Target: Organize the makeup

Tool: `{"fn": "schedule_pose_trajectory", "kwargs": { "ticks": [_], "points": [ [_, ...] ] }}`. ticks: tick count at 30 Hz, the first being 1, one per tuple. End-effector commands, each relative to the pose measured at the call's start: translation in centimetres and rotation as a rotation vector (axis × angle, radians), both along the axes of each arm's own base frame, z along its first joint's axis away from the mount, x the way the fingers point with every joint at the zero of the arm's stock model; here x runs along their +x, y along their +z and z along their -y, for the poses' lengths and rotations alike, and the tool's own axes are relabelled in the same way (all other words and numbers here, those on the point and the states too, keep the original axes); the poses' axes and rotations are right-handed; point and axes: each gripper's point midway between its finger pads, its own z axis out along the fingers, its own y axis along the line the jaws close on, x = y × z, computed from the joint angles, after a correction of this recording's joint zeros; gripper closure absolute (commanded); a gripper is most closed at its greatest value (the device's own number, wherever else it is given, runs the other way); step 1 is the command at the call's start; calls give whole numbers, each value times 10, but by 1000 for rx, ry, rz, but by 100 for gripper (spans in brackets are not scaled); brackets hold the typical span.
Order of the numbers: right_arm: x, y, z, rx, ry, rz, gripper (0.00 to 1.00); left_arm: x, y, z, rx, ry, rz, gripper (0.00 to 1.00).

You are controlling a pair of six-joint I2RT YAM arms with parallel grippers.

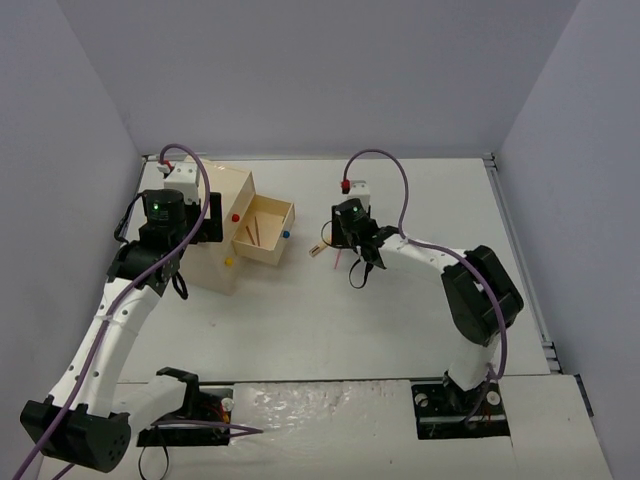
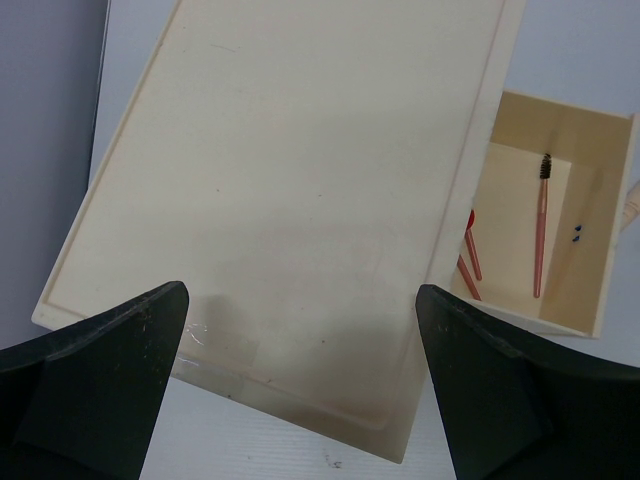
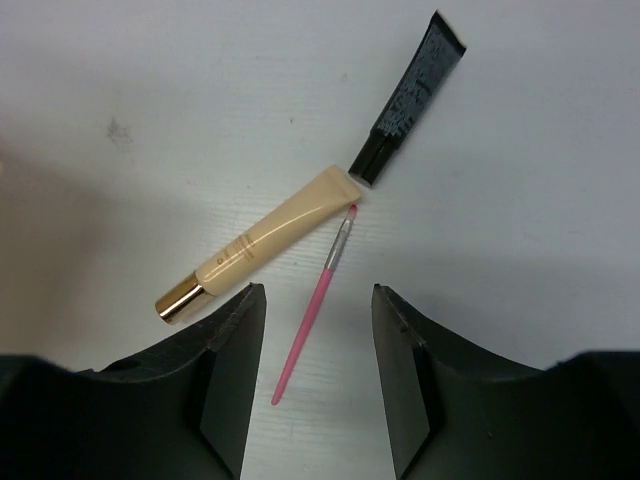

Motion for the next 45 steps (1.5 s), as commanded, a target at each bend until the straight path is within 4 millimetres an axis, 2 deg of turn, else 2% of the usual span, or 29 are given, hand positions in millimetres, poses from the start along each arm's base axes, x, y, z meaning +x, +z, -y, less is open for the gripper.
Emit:
{"fn": "schedule_pose_trajectory", "kwargs": {
  "ticks": [1, 11, 14, 17, 20, 24, 28, 31, 33, 36, 37, 38, 39, 41, 45],
  "points": [
    [10, -12, -16, 38, 26, -27, 58, 7, 24, -1, -25, 12, 71, 3],
    [15, -61, -11, -23, -6, -105, 66, 7, 23, 0, -25, 10, 66, 3],
    [9, -78, -3, -46, -16, -139, 74, 7, 23, 0, -26, 10, 67, 3],
    [4, -86, 9, -72, -33, -160, 82, 8, 23, 0, -25, 10, 67, 3],
    [-2, -98, 31, -100, -66, -201, 97, 7, 23, 0, -26, 9, 68, 3],
    [-5, -95, 58, -101, -110, -215, 100, 7, 24, 0, -26, 10, 69, 3],
    [-7, -71, 80, -109, -142, -174, 100, 7, 25, 0, -28, 10, 72, 3],
    [-7, -44, 76, -88, -108, -119, 100, 7, 24, 0, -28, 6, 70, 3],
    [-4, -7, 57, -21, -44, -38, 100, 8, 23, 0, -28, 8, 67, 3],
    [-6, 36, 23, 56, 44, 55, 100, 8, 22, 0, -25, 9, 63, 3],
    [-6, 50, 12, 80, 66, 83, 100, 8, 22, 0, -26, 10, 63, 3],
    [-7, 52, 9, 90, 73, 85, 100, 8, 21, 0, -25, 11, 61, 3],
    [-7, 65, -3, 120, 100, 113, 100, 9, 21, 0, -23, 11, 60, 3],
    [-10, 112, -45, 239, 190, 216, 100, 9, 20, 0, -21, 11, 57, 3],
    [-15, 162, -97, 398, 291, 307, 100, 10, 18, -1, -17, 13, 52, 3]
  ]
}}
